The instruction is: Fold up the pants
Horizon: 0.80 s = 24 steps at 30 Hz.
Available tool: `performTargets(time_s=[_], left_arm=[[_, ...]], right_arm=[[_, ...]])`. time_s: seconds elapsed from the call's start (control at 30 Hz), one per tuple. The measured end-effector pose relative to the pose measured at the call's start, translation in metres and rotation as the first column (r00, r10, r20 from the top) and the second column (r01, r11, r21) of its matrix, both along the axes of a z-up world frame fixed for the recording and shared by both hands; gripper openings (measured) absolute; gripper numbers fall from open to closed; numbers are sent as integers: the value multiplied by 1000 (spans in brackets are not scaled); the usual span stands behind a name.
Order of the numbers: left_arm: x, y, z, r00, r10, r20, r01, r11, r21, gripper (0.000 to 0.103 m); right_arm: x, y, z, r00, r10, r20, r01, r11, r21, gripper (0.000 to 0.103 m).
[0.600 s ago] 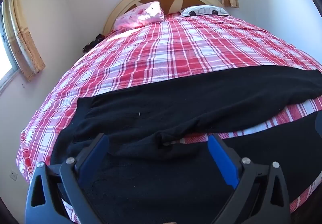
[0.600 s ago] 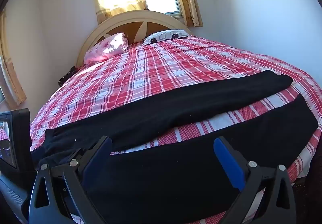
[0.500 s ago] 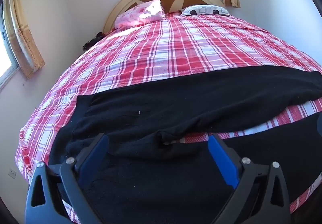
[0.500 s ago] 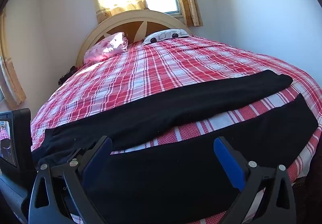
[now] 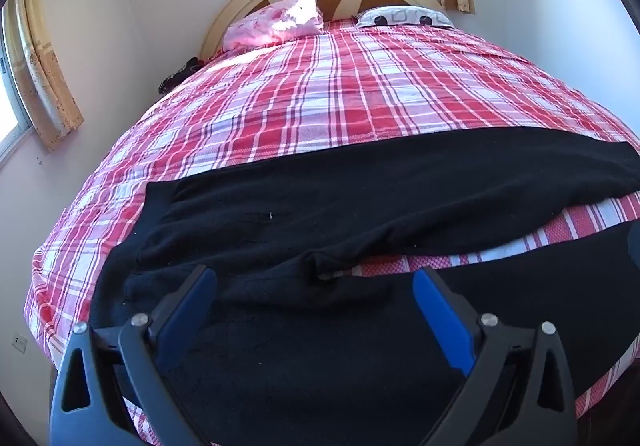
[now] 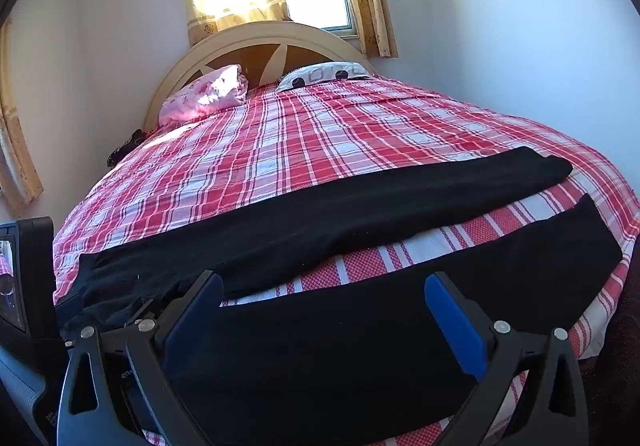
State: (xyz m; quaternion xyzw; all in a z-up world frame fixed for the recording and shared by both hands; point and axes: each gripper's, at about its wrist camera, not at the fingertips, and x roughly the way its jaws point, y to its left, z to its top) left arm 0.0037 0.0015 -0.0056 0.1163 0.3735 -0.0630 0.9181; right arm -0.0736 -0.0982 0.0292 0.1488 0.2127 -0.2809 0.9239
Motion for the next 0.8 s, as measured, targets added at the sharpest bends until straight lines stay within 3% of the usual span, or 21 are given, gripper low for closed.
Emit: performTargets(time_s=[0.8], left_arm=[[-5, 4, 2, 1000, -1, -9, 1, 1000, -9, 102]], right_arm=[[-5, 5, 2, 1000, 4, 4, -4, 1000, -6, 102]])
